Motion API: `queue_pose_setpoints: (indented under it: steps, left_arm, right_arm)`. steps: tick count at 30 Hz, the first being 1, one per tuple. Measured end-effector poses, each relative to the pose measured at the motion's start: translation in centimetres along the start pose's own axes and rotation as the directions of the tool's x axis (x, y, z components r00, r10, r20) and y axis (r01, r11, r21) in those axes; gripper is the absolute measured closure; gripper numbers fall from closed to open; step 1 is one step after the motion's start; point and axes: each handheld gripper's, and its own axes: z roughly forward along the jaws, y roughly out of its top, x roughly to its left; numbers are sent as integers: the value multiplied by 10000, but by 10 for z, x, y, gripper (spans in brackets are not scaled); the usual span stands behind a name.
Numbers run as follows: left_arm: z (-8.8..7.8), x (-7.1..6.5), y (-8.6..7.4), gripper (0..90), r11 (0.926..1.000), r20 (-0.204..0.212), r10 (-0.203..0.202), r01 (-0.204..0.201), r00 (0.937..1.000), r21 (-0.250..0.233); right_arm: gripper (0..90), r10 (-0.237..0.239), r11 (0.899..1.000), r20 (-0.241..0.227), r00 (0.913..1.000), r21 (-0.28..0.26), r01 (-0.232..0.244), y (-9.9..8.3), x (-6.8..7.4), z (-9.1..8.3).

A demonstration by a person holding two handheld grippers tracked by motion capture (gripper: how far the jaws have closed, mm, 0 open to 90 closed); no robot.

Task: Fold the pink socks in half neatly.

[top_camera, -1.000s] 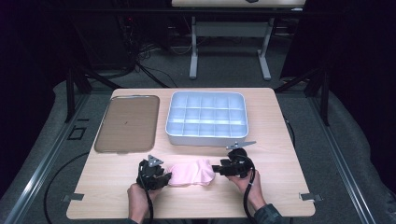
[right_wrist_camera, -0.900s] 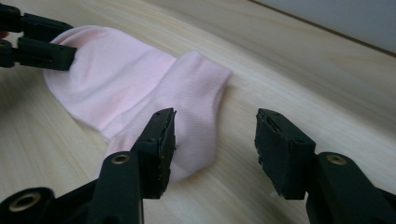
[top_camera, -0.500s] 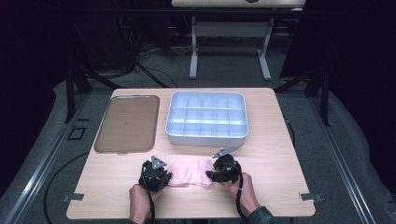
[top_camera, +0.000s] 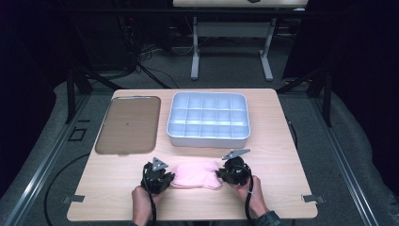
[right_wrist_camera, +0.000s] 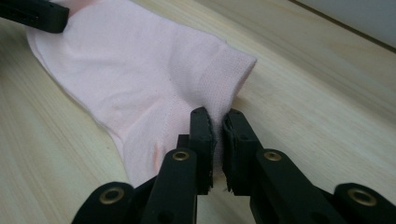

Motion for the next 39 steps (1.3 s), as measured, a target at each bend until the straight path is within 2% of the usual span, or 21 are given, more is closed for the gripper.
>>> queue_pose_setpoints:
  steps: [1,3,5,6,8,12,14,17,18,21,23,27,31,39]
  left_arm:
    - [1,-2,2,862,10000,34,23,-23,10000,-36]
    - [1,-5,5,862,9999,98,53,-52,9999,-94]
    - [3,-7,9,861,9999,168,61,-58,9998,-145]
    - [3,-8,11,860,9998,217,58,-54,9997,-192]
    - [6,-10,14,858,9996,302,64,-56,9995,-269]
    - [16,-13,18,850,9998,312,95,-89,9995,-199]
    - [19,-14,18,832,9998,236,93,-89,9997,-190]
    - [18,-13,18,705,9997,71,124,-122,9999,-235]
    - [17,-13,17,654,9996,32,97,-96,9999,-258]
    - [11,-13,16,570,9989,-80,137,-140,9999,-453]
    - [7,-11,16,536,9985,-115,135,-141,9998,-535]
    - [6,-8,13,562,9985,-25,62,-63,10000,-536]
    - [9,-8,12,614,9990,81,139,-135,9999,-434]
    - [10,-10,11,750,9984,213,301,-290,9993,-487]
  right_arm:
    - [831,-3,10000,188,9998,-70,4,-1,0,-2]
    - [831,-50,10000,339,9994,-21,51,0,-2,-6]
    - [830,54,9998,442,9990,-198,-45,-1,-3,-9]
    - [830,-128,9999,557,9984,-64,132,0,-4,-12]
    - [830,-198,9998,707,9973,14,197,-1,-6,-16]
    - [825,-49,10000,763,9971,25,48,-3,-13,-20]
    - [805,-38,9997,649,9979,235,22,-4,-16,-18]
    - [659,27,9996,446,9990,282,-39,-6,-16,-14]
    - [614,66,9997,199,9998,227,-71,-7,-17,-15]
    - [554,309,9995,204,9993,-57,-307,-10,-19,-21]
    - [554,502,9984,110,9987,-249,-499,-13,-21,-26]
    - [555,914,9952,127,9957,-371,-909,-18,-25,-33]
    - [588,1198,9920,164,9927,-408,-1191,-22,-28,-32]
    - [735,1510,9881,395,9877,-341,-1497,-23,-28,-25]
